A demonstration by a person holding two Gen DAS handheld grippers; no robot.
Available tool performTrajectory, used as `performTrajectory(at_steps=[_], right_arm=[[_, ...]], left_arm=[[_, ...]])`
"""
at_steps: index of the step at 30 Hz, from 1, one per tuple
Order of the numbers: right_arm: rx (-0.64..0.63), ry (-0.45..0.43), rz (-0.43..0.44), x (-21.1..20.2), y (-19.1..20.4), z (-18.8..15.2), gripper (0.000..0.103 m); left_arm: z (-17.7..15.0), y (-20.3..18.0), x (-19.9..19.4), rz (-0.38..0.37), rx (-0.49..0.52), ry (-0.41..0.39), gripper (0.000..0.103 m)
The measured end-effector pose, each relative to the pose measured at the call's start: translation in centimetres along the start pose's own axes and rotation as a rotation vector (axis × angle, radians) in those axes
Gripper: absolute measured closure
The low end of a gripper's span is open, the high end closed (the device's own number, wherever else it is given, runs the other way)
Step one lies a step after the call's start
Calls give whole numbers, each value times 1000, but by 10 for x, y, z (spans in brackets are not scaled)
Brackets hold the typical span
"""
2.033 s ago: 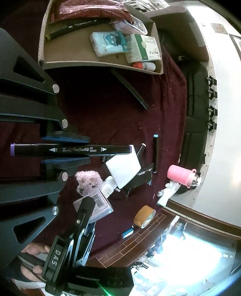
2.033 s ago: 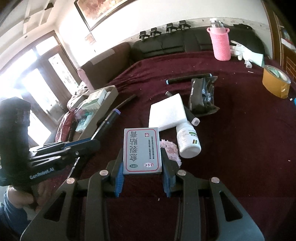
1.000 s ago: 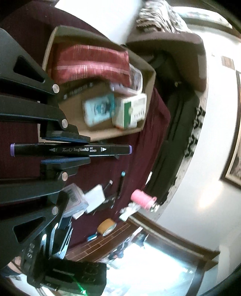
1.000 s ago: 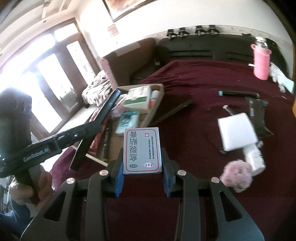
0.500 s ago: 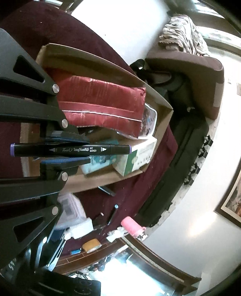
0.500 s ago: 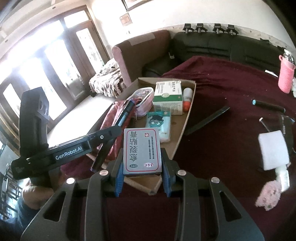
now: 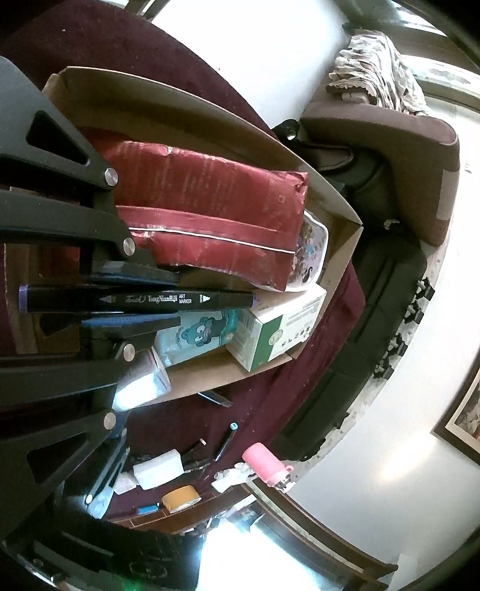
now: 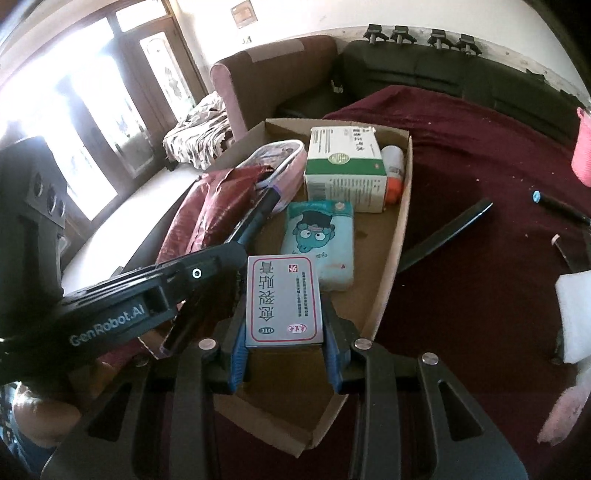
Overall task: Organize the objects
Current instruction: 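Carry the marker and medicine box into the cardboard box and open both tools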
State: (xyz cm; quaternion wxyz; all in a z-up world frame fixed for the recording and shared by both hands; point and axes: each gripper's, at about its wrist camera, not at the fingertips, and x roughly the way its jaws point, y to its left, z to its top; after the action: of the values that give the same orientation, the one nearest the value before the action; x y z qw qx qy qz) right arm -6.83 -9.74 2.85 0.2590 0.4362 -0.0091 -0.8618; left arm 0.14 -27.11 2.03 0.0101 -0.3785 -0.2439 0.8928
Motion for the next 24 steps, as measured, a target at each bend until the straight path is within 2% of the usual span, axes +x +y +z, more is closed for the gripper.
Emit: performTrajectory(at_steps=[6,8,14,24], right_arm=[[2,6,0,1,1,-2,70],[-4,-1,3,-3,2,-1,69],[20,-24,25,-16,-1,-2,66],[57,-83,70,-55,-18,-9,66]], left_arm=[[2,0,0,-10,-8,3,90],[3,0,-1,-26,-19,1,81],[3,-6,-8,-23,-22,-16,70],[2,-35,-18,-22,27,-30,67]])
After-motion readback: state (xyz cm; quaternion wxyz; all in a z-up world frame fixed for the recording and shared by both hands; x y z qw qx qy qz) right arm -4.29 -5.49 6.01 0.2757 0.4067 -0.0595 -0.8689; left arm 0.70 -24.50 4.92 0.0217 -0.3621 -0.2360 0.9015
